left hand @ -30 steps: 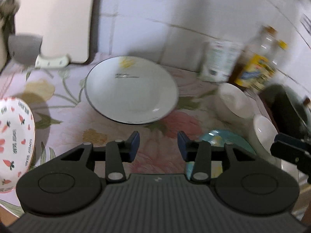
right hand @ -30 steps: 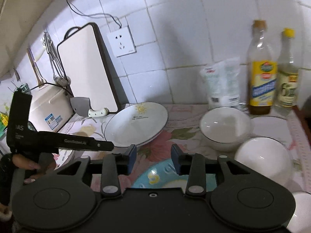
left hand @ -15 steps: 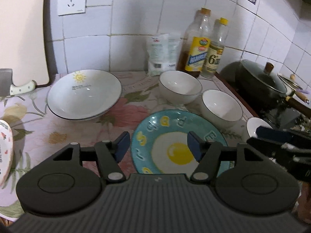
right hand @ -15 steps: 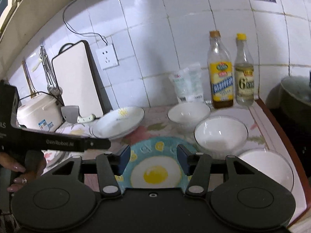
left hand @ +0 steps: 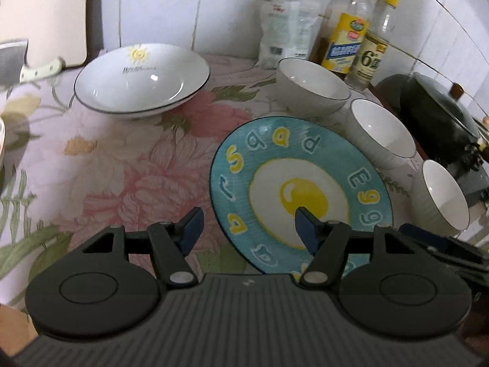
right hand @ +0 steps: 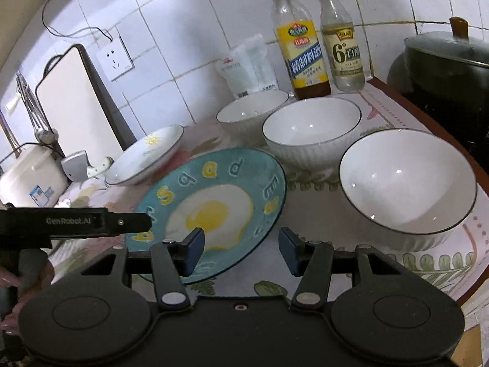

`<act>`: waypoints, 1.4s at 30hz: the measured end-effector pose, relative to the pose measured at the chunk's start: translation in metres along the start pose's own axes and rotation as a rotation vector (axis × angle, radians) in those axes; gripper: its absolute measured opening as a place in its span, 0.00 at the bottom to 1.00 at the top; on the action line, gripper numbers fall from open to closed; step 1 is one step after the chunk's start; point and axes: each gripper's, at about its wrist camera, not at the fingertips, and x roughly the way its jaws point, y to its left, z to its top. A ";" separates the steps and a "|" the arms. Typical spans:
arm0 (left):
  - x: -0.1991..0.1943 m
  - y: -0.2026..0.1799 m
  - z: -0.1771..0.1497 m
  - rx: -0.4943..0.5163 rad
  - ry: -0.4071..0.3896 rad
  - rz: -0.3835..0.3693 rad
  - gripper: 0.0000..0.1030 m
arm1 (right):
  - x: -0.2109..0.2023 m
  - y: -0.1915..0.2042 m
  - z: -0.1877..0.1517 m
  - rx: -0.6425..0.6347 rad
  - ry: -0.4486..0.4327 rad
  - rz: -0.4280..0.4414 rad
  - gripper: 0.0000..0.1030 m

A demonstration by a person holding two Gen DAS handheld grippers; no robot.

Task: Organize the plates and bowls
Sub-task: 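Reach the left gripper to the blue egg plate rim and grasp it, then lift the blue egg plate and carry it toward the white sun plate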

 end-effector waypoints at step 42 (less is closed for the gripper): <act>0.012 0.010 0.003 0.015 0.064 0.051 0.24 | 0.037 -0.009 0.021 0.006 0.136 0.022 0.25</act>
